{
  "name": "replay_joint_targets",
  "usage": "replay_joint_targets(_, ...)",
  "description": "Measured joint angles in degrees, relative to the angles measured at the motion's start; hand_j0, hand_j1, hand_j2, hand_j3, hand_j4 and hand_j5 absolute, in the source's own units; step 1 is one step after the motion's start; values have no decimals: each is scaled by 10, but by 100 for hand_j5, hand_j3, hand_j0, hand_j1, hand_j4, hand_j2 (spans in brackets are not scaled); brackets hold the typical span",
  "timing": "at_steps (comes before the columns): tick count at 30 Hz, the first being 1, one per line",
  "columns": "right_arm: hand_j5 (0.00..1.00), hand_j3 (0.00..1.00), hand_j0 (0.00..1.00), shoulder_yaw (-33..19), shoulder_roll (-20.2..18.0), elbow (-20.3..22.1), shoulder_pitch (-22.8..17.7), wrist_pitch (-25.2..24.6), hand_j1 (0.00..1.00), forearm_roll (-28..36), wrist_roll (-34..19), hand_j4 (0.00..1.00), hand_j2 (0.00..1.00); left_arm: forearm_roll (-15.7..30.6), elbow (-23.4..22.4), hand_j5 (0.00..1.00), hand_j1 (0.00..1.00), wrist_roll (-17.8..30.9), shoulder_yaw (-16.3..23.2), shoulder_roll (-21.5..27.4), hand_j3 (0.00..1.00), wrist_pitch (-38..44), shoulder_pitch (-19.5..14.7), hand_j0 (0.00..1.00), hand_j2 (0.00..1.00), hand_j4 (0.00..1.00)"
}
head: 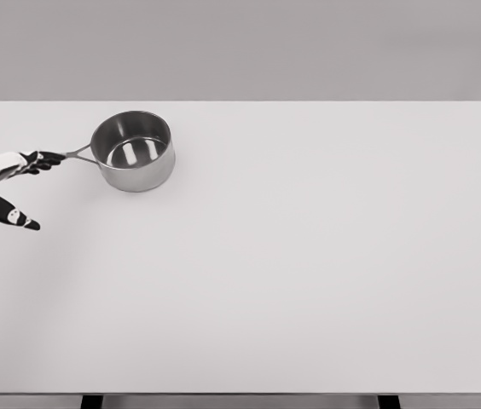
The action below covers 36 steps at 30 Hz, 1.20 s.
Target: Rotate pot handle
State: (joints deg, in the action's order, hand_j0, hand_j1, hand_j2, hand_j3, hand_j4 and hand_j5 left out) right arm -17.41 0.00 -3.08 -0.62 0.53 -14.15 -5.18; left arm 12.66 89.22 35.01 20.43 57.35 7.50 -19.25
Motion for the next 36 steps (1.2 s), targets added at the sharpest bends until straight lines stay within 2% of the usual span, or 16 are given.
replay_joint_targets(9,100,100,100,0,0,0,0,0,100,0,0,100,100,-8,-21,100,100,0,5,-13,100,0,-18,100,100,100)
replay_joint_targets(26,100,100,100,0,0,0,0,0,100,0,0,100,100,-29,-47,100,100,0,5,-35,100,-1,-30,100,100,100)
replay_joint_targets(30,100,100,100,0,0,0,0,0,100,0,0,100,100,-29,-40,100,100,0,3,-34,100,-1,-20,100,100,100)
replay_joint_targets(33,100,100,100,0,0,0,0,0,100,0,0,100,100,-27,-25,100,100,0,1,-31,100,-1,-20,100,100,100)
replay_joint_targets(36,100,100,100,0,0,0,0,0,100,0,0,100,100,-24,-4,100,100,0,-3,-27,100,-4,-5,100,100,100)
